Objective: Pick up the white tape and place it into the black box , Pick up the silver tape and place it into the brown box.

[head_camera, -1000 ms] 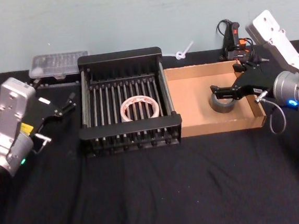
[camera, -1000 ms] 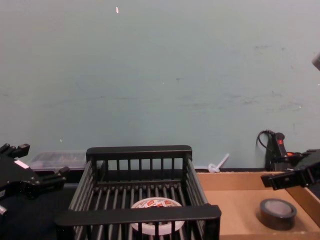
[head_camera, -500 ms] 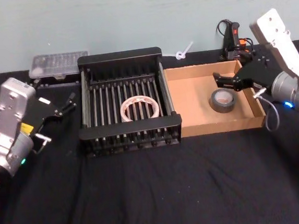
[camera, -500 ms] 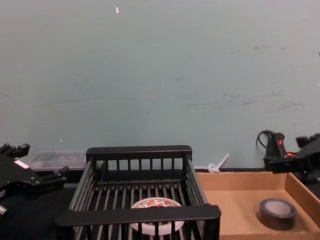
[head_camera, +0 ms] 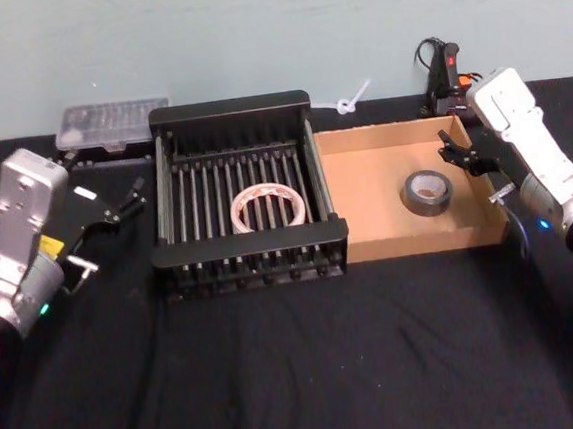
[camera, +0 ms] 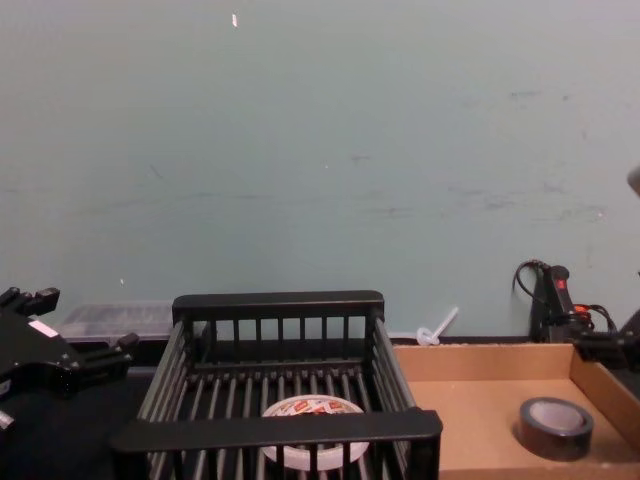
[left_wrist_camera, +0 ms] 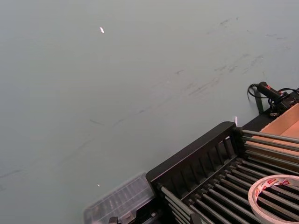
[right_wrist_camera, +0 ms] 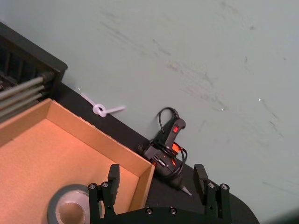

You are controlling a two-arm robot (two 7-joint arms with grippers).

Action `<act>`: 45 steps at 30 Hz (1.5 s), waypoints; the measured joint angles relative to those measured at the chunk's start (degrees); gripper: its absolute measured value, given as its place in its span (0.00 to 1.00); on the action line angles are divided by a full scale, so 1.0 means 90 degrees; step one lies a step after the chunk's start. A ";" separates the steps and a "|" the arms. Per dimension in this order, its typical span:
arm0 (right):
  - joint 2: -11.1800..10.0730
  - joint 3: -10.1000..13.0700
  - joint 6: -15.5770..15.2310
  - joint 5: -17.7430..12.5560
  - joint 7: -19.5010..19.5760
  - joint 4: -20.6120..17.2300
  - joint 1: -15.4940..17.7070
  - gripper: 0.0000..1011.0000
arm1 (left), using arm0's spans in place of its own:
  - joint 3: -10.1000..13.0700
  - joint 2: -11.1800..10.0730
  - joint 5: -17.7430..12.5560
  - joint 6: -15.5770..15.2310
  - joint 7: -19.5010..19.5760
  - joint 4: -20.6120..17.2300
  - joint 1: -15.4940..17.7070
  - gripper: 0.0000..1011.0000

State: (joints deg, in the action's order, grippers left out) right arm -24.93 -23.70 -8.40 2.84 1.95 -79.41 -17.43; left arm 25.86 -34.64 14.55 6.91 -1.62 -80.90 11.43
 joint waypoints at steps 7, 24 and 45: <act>0.0097 0.0093 0.0052 0.0127 0.0056 0.0193 0.0023 0.99 | 0.0000 0.0000 0.0000 0.0000 0.0000 0.0000 0.0000 0.99; 0.0122 0.0154 0.0067 0.0133 0.0008 0.0199 0.0049 0.99 | 0.0000 0.0000 0.0000 0.0000 0.0000 0.0000 0.0001 0.99; 0.0120 0.0139 0.0067 0.0146 0.0023 0.0210 0.0040 0.99 | 0.0000 0.0000 0.0000 0.0000 0.0000 0.0000 0.0000 0.99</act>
State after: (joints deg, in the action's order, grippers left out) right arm -23.85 -22.44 -7.80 4.15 2.15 -77.53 -17.07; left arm 25.86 -34.64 14.55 6.91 -1.62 -80.90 11.43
